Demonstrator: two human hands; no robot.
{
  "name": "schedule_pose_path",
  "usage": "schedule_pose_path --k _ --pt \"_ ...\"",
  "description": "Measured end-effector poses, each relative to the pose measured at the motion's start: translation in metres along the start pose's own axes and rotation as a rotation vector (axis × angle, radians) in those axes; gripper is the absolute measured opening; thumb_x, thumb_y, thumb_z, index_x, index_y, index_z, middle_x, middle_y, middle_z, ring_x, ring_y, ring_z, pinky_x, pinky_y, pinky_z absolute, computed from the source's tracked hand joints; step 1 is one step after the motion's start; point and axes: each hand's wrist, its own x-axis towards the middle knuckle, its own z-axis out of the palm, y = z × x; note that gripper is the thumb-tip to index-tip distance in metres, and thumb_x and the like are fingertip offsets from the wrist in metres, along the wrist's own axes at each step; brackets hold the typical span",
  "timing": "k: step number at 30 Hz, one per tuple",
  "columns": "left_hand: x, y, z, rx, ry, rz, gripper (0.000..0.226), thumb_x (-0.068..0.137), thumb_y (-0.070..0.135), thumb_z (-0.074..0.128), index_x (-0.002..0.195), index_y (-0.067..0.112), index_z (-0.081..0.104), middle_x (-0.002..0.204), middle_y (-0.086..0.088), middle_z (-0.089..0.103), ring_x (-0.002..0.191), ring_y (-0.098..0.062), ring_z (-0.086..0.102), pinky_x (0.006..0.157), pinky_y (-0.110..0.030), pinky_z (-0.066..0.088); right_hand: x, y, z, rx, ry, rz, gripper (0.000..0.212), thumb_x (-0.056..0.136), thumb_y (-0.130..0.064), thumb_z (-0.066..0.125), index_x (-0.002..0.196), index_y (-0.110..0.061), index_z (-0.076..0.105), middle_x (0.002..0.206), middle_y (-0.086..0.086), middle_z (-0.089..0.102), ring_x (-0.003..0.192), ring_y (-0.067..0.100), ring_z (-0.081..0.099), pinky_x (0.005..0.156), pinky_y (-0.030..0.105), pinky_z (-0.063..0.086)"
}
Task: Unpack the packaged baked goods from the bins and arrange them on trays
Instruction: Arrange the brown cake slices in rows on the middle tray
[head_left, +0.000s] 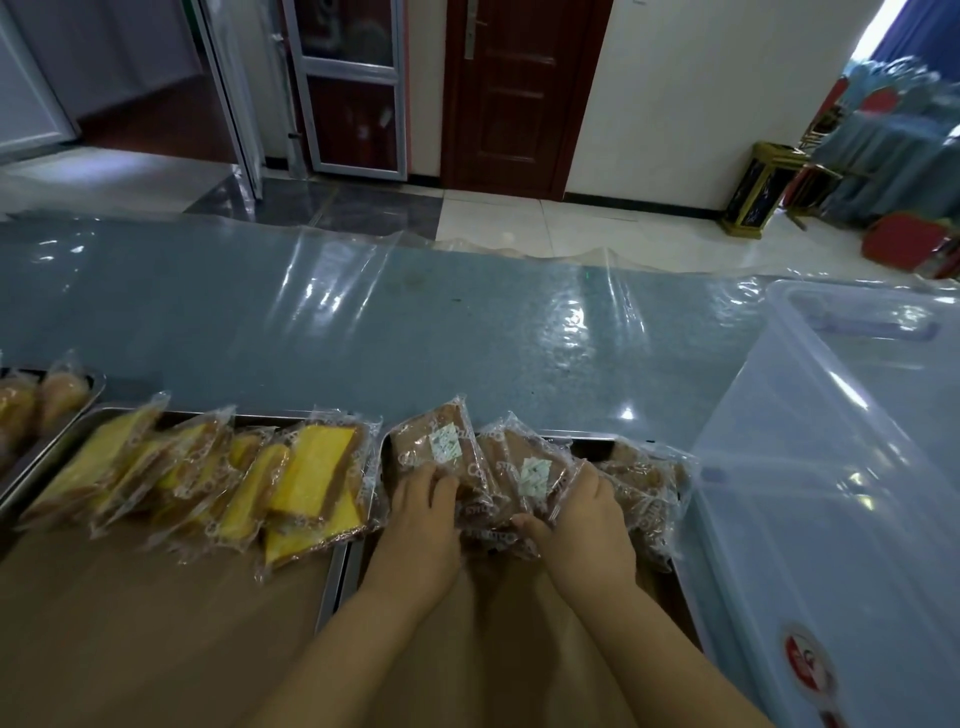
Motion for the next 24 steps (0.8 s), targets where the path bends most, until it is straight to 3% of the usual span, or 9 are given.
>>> schedule_pose_path --k 4,6,11,14,16,18,20,22,24 --pt "-0.005 -0.003 0.005 -0.005 -0.075 -0.022 0.073 0.087 0.026 0.06 0.145 0.022 0.016 0.152 0.0 0.01 0.141 -0.021 0.005 0.109 -0.027 0.012 -0.01 0.006 -0.001 -0.014 0.068 -0.024 0.095 0.077 -0.05 0.069 0.144 -0.009 0.016 0.14 0.01 0.03 0.128 0.025 0.032 0.101 0.034 0.038" --pt "-0.006 -0.006 0.005 -0.014 -0.085 -0.038 0.078 0.085 0.023 0.063 0.146 0.024 0.015 0.151 0.0 0.014 0.139 -0.02 0.011 0.11 -0.028 0.019 -0.016 0.011 -0.002 -0.005 0.112 -0.07 0.088 0.078 -0.045 0.071 0.142 -0.011 0.022 0.138 0.009 0.03 0.127 0.024 0.03 0.101 0.034 0.036" --pt "-0.007 -0.005 -0.001 -0.041 -0.028 -0.021 0.059 0.09 0.006 0.049 0.144 0.02 0.027 0.146 -0.004 0.036 0.133 -0.021 0.031 0.108 -0.029 0.029 -0.028 0.017 -0.005 0.099 0.106 -0.159 0.071 0.08 -0.036 0.07 0.138 -0.016 0.034 0.137 0.003 0.03 0.128 0.019 0.026 0.103 0.031 0.032" --pt "-0.014 0.0 -0.008 -0.021 0.006 -0.001 0.057 0.092 0.008 0.045 0.145 0.018 0.026 0.142 -0.006 0.043 0.129 -0.021 0.04 0.104 -0.028 0.033 -0.033 0.018 -0.007 0.134 0.097 -0.199 0.065 0.081 -0.036 0.069 0.135 -0.021 0.037 0.135 -0.002 0.033 0.128 0.014 0.027 0.097 0.022 0.029" --pt "-0.021 0.004 -0.017 -0.039 0.059 -0.011 0.052 0.094 0.013 0.044 0.144 0.019 0.029 0.134 -0.008 0.052 0.119 -0.021 0.05 0.093 -0.028 0.04 -0.035 0.019 -0.01 0.168 0.095 -0.22 0.06 0.082 -0.036 0.069 0.133 -0.023 0.039 0.131 -0.006 0.036 0.125 0.01 0.03 0.093 0.019 0.028" --pt "-0.03 0.008 -0.031 -0.163 0.149 -0.039 0.045 0.095 0.017 0.045 0.139 0.024 0.037 0.114 0.0 0.062 0.097 -0.012 0.058 0.074 -0.019 0.043 -0.038 0.02 -0.014 0.21 0.09 -0.233 0.057 0.082 -0.036 0.068 0.13 -0.026 0.041 0.128 -0.01 0.038 0.122 0.007 0.033 0.092 0.018 0.03" --pt "-0.038 0.012 -0.045 -0.308 0.21 -0.065 0.038 0.094 0.016 0.048 0.13 0.027 0.047 0.094 0.019 0.06 0.081 0.007 0.054 0.063 -0.01 0.04 -0.041 0.021 -0.018 0.251 0.081 -0.252 0.053 0.083 -0.036 0.067 0.129 -0.027 0.042 0.123 -0.013 0.04 0.119 0.005 0.036 0.092 0.019 0.033" --pt "-0.046 0.016 -0.056 -0.435 0.243 -0.105 0.037 0.093 0.015 0.051 0.128 0.03 0.05 0.094 0.033 0.052 0.084 0.019 0.05 0.066 -0.005 0.039 -0.046 0.02 -0.023 0.28 0.061 -0.284 0.049 0.085 -0.037 0.064 0.129 -0.028 0.045 0.121 -0.014 0.042 0.116 0.005 0.039 0.093 0.02 0.036" --pt "-0.055 0.021 -0.067 -0.613 0.243 -0.158 0.041 0.093 0.013 0.053 0.129 0.032 0.048 0.105 0.036 0.05 0.094 0.026 0.047 0.073 -0.003 0.039 -0.052 0.019 -0.028 0.294 0.016 -0.306 0.046 0.087 -0.04 0.06 0.13 -0.03 0.046 0.12 -0.017 0.043 0.115 0.004 0.042 0.093 0.021 0.037"
